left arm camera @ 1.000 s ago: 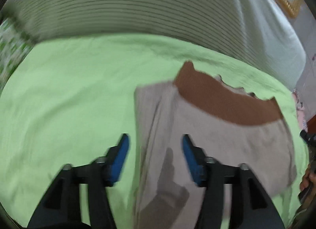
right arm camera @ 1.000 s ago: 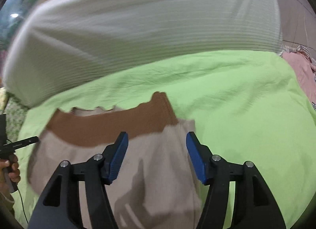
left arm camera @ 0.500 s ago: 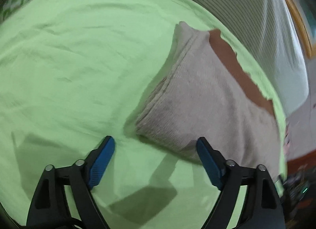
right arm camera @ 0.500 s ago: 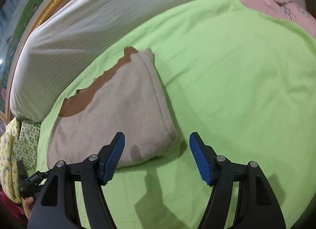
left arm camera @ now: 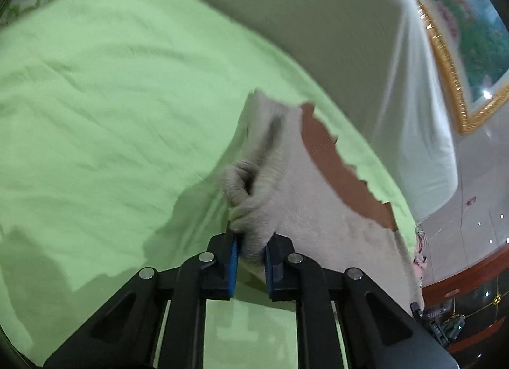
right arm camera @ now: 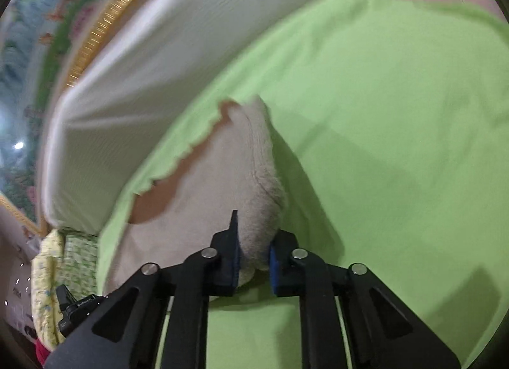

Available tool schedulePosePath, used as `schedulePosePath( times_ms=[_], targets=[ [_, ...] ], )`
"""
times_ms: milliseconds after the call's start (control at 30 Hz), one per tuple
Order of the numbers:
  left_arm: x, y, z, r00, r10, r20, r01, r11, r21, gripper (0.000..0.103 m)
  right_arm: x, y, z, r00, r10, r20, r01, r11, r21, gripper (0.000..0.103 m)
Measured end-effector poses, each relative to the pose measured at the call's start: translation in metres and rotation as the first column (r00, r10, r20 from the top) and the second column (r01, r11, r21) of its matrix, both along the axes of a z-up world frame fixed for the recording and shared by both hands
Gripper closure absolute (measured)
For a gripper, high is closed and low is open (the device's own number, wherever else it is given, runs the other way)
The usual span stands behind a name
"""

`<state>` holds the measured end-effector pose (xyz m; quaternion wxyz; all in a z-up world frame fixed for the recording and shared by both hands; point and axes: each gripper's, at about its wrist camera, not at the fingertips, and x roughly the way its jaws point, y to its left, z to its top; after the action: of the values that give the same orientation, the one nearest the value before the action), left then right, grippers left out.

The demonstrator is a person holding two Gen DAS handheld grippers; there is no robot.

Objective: Fold small clothes

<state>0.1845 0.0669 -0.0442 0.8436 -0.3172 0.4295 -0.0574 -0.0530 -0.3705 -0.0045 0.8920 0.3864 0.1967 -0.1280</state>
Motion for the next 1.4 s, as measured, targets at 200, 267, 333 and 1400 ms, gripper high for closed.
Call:
schedulePosePath(
  times_ms=[200, 267, 333, 1400],
  targets=[
    [0.008, -0.005, -0.038, 0.99, -0.08, -0.12, 0.097, 0.984, 0.146, 0.087, 0.016, -0.006, -0.029, 0.984, 0.053, -0.167, -0.055, 0.999, -0.003, 0.088],
    [0.002, 0.001, -0.033, 0.991, -0.083, -0.108, 0.1, 0.981, 0.168, 0.073, 0.009, -0.005, -0.032, 0.982, 0.016, -0.188, -0.012, 1.0, 0.02, 0.078],
    [-0.007, 0.011, -0.017, 0.995, -0.057, -0.082, 0.074, 0.972, 0.224, 0.067, -0.004, -0.004, -0.021, 0.982, -0.042, -0.187, 0.034, 0.998, -0.043, 0.067],
    [0.151, -0.106, -0.016, 0.936, -0.329, -0.125, 0.352, 0.873, 0.339, 0.076, 0.25, 0.033, -0.007, 0.876, 0.226, -0.425, -0.385, 0.86, -0.335, 0.061]
  ],
)
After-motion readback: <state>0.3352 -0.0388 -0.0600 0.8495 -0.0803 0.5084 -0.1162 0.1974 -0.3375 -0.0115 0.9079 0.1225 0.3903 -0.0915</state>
